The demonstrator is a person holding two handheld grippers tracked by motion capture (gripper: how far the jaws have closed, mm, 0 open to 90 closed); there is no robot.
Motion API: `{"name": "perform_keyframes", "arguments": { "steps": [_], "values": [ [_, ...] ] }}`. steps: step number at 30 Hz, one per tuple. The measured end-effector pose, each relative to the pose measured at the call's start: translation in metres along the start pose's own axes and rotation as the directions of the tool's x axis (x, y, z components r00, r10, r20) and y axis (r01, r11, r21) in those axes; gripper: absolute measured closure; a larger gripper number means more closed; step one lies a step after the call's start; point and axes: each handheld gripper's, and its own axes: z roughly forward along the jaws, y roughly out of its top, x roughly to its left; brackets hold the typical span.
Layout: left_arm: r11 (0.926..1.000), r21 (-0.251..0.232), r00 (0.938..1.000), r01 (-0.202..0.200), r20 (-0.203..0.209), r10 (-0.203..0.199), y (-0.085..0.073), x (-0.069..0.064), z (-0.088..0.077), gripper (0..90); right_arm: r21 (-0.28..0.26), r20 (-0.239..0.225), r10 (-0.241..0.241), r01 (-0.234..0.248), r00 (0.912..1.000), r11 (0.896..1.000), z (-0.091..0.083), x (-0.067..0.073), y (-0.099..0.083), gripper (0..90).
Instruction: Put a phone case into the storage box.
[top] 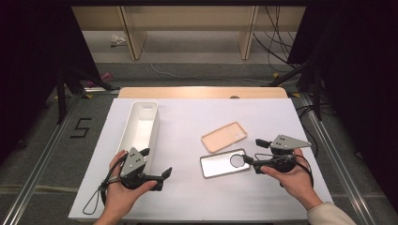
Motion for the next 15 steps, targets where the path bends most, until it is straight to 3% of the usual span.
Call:
{"name": "perform_keyframes", "arguments": {
  "steps": [5, 7, 8, 9, 10, 15],
  "values": [
    [1.0000, 0.002, 1.0000, -0.006, -0.001, 0.006, 0.001, -0.001, 0.000, 0.4, -0.002, -0.003, -0.010, 0.010, 1.0000, 1.000, 0.001, 0.002, 0.001, 20.6],
    [1.0000, 0.003, 1.0000, -0.005, 0.000, 0.005, 0.000, -0.001, 0.001, 0.4, -0.001, -0.013, -0.011, 0.011, 0.9999, 1.000, 0.002, 0.003, 0.001, 30.8],
    [1.0000, 0.002, 1.0000, -0.003, 0.000, 0.003, 0.000, -0.001, 0.001, 0.4, -0.001, -0.013, -0.011, 0.011, 0.9999, 1.000, 0.002, 0.003, 0.001, 30.8],
    [1.0000, 0.002, 1.0000, -0.004, -0.001, 0.004, 0.000, -0.001, 0.001, 0.5, 0.000, -0.032, -0.017, 0.017, 0.9994, 1.000, 0.003, 0.006, 0.003, 43.8],
    [1.0000, 0.003, 1.0000, -0.005, 0.000, 0.005, 0.000, -0.001, 0.001, 0.5, 0.000, -0.032, -0.017, 0.017, 0.9994, 1.000, 0.003, 0.006, 0.003, 43.8],
    [0.9999, 0.008, 1.0000, -0.010, 0.002, 0.010, 0.001, -0.003, 0.003, 0.6, 0.045, -0.080, -0.040, 0.044, 0.9960, 0.998, 0.012, 0.015, 0.007, 81.0]
  ]
}}
